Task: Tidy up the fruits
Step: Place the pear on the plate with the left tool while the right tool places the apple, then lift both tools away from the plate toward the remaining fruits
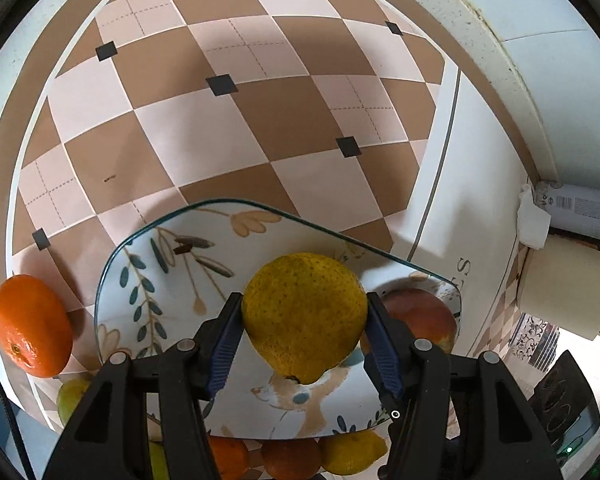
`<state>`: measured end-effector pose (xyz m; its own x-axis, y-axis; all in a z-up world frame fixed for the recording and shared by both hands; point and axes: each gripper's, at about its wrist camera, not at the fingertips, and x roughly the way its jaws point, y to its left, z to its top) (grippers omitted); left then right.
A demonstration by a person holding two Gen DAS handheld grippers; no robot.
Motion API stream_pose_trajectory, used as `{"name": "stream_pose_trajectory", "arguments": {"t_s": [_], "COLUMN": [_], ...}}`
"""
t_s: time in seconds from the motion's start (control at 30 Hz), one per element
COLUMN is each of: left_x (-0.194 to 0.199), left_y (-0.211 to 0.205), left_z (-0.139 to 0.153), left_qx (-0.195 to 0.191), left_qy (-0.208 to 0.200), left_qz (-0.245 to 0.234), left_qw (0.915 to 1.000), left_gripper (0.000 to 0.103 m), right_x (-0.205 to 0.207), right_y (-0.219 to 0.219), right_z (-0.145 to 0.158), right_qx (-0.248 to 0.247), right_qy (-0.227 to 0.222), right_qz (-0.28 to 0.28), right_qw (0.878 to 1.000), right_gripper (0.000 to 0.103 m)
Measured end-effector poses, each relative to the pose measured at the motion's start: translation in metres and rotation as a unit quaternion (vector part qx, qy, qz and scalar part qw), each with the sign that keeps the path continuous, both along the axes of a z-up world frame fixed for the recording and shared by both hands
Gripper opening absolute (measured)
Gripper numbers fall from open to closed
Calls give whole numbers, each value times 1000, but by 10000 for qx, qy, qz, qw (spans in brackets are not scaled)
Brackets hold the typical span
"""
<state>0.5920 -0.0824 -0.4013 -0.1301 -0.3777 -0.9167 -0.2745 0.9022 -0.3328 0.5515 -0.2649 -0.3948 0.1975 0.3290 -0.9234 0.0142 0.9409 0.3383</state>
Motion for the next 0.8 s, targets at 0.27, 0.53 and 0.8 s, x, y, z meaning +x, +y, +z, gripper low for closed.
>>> {"name": "stream_pose_trajectory", "arguments": {"t_s": [0.27, 0.53, 0.8], "left_x": [3, -3, -46], "left_y": [-17, -16, -14], "left_z": [8, 30, 91], "left_qx": [322, 619, 1761], "left_qy": [-153, -479, -1535], "left_qz": [-386, -691, -1265], "left_qw": [9986, 9945, 9641], "left_gripper": [76, 87, 87], "right_x": [0, -11, -49], "right_y": [-2, -10, -23], "right_z": [-1, 33, 75], "right_qx": [-145, -619, -906], "right_qy": [375, 311, 415], "right_qz": [-178, -473, -643], "right_qw": [9990, 9965, 9929], "right_gripper": [74, 89, 89]}}
